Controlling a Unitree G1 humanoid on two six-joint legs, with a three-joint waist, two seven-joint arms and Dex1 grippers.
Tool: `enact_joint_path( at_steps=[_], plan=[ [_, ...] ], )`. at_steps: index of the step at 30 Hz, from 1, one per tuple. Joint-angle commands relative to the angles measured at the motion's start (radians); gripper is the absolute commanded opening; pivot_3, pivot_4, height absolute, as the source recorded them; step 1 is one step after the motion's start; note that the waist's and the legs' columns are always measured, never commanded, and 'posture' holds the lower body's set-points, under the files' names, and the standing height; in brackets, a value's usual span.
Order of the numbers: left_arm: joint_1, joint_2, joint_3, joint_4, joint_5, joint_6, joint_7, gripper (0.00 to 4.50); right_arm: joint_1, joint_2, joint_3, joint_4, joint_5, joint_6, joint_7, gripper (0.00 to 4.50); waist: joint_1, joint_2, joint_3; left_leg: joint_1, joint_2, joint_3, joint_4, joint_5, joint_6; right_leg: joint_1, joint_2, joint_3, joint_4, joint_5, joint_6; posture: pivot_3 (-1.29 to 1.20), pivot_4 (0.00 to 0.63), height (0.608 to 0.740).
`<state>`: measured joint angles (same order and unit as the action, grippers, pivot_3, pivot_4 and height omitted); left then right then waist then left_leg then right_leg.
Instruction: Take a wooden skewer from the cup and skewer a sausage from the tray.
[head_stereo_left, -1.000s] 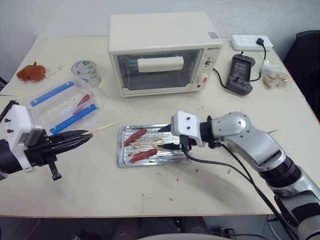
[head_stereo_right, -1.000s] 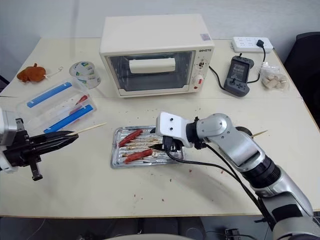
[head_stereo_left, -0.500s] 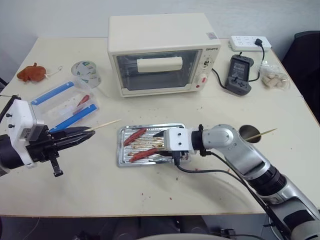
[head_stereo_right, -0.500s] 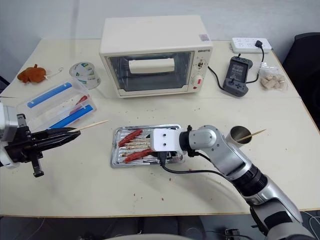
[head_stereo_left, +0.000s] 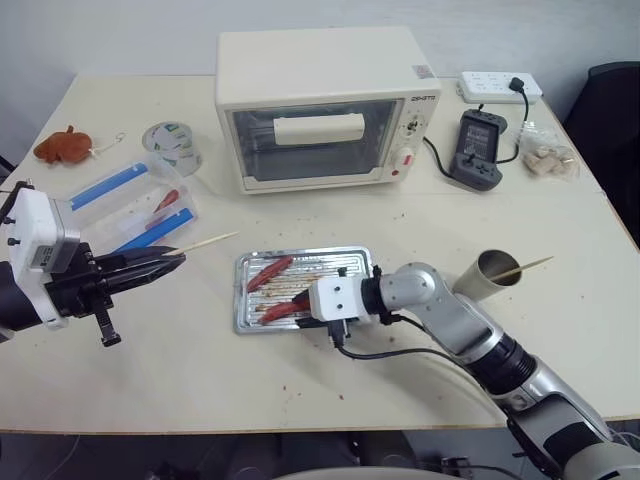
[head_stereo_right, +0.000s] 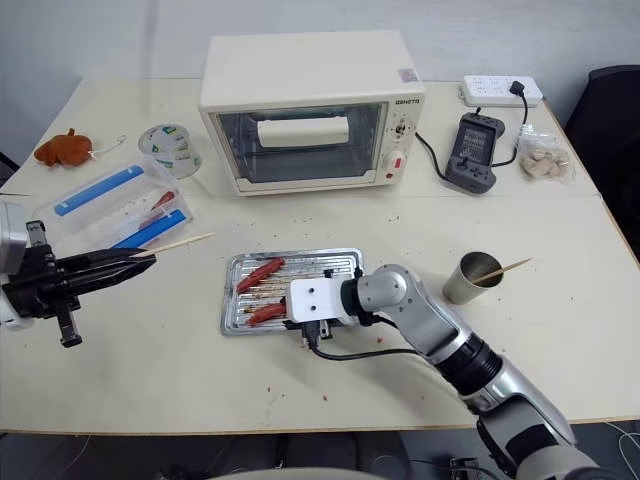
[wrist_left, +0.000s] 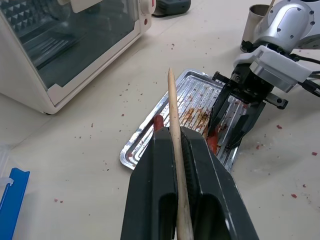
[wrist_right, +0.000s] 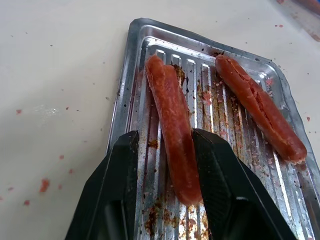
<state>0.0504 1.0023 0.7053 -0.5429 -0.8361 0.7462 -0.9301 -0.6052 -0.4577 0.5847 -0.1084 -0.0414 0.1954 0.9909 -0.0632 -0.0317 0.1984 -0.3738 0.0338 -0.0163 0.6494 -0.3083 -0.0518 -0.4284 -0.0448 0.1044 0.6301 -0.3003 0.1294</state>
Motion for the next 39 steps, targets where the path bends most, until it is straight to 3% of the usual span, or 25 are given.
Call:
enact_joint_path(
  at_steps=[1, 12, 25, 39],
  plan=[
    [-0.016, 0.019, 0.027, -0.008, -0.016, 0.001, 0.004, 0.0, 0.007, 0.018, -0.008, -0.006, -0.007, -0.018, 0.005, 1.67, 0.0, 0.0, 0.0, 0.0, 0.0, 0.0, 0.0, 0.0, 0.0, 0.0, 0.0, 0.0, 0.0, 0.0, 0.0, 0.0, 0.15, 0.74],
    [-0.049, 0.014, 0.001, 0.002, -0.009, -0.001, 0.014, 0.0, -0.029, 0.055, -0.031, 0.052, -0.005, -0.003, 0.026, 1.67, -0.004, 0.0, 0.0, 0.002, 0.0, 0.0, 0.001, 0.0, -0.001, 0.0, 0.0, 0.0, 0.004, 0.0, 0.0, 0.0, 0.15, 0.74],
    [-0.056, 0.008, -0.018, 0.008, -0.007, -0.009, 0.017, 0.0, -0.013, 0.026, -0.092, -0.073, 0.022, 0.069, 0.048, 1.67, -0.022, 0.0, 0.0, 0.002, 0.0, 0.0, 0.002, 0.001, -0.001, 0.0, 0.0, 0.0, 0.007, 0.0, 0.0, 0.0, 0.15, 0.74],
    [-0.101, 0.016, -0.054, 0.031, -0.001, -0.014, 0.011, 0.0, -0.014, 0.055, -0.065, -0.031, 0.011, 0.106, 0.059, 1.67, -0.022, 0.0, 0.0, 0.003, -0.001, -0.001, 0.002, 0.001, -0.001, 0.0, 0.0, 0.0, 0.008, 0.0, 0.0, 0.0, 0.15, 0.74]
  ],
)
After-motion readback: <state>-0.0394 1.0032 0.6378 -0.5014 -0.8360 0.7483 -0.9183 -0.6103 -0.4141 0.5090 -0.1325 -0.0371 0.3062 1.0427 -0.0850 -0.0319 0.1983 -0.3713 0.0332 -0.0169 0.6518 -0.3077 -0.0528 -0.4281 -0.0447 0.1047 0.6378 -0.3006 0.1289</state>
